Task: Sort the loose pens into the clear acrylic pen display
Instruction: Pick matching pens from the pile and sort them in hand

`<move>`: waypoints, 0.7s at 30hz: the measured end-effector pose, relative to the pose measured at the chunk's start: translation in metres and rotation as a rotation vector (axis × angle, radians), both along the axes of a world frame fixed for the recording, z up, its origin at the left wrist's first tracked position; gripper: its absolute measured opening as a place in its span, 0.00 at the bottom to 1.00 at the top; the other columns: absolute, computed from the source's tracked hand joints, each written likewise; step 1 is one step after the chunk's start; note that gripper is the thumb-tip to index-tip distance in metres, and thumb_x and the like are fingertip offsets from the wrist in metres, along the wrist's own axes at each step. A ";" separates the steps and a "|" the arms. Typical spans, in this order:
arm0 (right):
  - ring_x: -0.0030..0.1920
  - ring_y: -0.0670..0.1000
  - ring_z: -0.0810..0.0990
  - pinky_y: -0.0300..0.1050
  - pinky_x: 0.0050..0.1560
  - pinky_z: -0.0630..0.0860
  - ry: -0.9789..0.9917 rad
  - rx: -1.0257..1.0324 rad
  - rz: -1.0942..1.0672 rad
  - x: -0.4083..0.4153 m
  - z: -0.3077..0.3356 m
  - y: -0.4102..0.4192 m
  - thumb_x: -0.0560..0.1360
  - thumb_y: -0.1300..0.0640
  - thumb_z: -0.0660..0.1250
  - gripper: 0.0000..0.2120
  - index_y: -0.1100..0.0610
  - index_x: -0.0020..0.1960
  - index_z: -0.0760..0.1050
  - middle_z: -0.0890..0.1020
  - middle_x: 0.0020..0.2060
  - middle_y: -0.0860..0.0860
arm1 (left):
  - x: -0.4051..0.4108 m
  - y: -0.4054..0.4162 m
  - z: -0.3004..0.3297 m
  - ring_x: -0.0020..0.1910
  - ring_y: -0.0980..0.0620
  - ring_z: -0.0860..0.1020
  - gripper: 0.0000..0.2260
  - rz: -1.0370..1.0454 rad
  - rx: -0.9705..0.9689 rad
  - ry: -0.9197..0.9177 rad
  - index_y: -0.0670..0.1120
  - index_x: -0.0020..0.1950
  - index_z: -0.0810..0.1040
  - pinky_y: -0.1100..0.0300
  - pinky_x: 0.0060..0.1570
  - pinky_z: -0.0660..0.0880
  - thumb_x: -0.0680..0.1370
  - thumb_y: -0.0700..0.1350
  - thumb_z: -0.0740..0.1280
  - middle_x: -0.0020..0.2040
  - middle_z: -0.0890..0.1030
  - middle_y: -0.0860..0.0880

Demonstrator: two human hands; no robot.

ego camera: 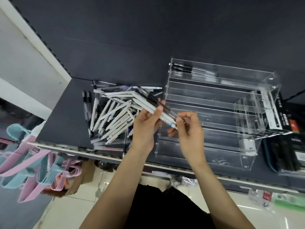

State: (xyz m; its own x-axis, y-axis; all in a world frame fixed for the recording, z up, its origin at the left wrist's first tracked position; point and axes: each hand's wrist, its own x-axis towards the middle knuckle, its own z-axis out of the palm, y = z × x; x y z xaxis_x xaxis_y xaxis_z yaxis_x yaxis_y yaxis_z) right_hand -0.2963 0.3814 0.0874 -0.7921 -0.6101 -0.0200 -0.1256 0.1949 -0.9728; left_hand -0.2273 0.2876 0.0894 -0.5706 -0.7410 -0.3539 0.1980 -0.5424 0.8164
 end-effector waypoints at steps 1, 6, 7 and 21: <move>0.32 0.48 0.82 0.42 0.38 0.80 -0.020 0.008 0.029 -0.009 0.001 0.010 0.79 0.62 0.59 0.04 0.54 0.50 0.69 0.81 0.35 0.48 | -0.008 0.009 0.001 0.46 0.53 0.81 0.08 0.006 -0.014 -0.021 0.39 0.56 0.79 0.61 0.45 0.79 0.78 0.37 0.65 0.50 0.84 0.47; 0.40 0.43 0.82 0.44 0.42 0.80 0.177 0.176 0.189 -0.062 0.010 0.054 0.78 0.61 0.63 0.06 0.50 0.49 0.70 0.81 0.41 0.43 | -0.046 0.052 0.007 0.42 0.55 0.82 0.06 0.066 -0.039 -0.076 0.44 0.48 0.81 0.60 0.46 0.80 0.78 0.36 0.65 0.42 0.85 0.51; 0.41 0.43 0.81 0.44 0.42 0.80 0.272 0.204 0.213 -0.073 0.012 0.059 0.77 0.60 0.64 0.04 0.52 0.50 0.72 0.81 0.43 0.45 | -0.052 0.058 0.010 0.42 0.55 0.82 0.06 0.082 -0.044 -0.075 0.44 0.48 0.81 0.60 0.46 0.80 0.78 0.36 0.65 0.42 0.85 0.50; 0.39 0.42 0.79 0.33 0.45 0.74 0.619 0.034 0.249 -0.177 0.060 0.048 0.73 0.57 0.71 0.06 0.54 0.49 0.82 0.83 0.42 0.46 | -0.071 0.067 0.029 0.46 0.54 0.82 0.05 0.289 -0.041 0.000 0.42 0.51 0.80 0.64 0.44 0.78 0.78 0.38 0.65 0.47 0.83 0.45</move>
State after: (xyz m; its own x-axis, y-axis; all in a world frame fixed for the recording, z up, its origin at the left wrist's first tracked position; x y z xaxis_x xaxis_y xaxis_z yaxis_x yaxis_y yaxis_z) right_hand -0.4734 0.4298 0.1479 -0.4992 -0.7833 0.3705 -0.7038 0.1171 -0.7007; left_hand -0.2982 0.3541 0.1186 -0.3336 -0.8866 -0.3204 0.3401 -0.4302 0.8363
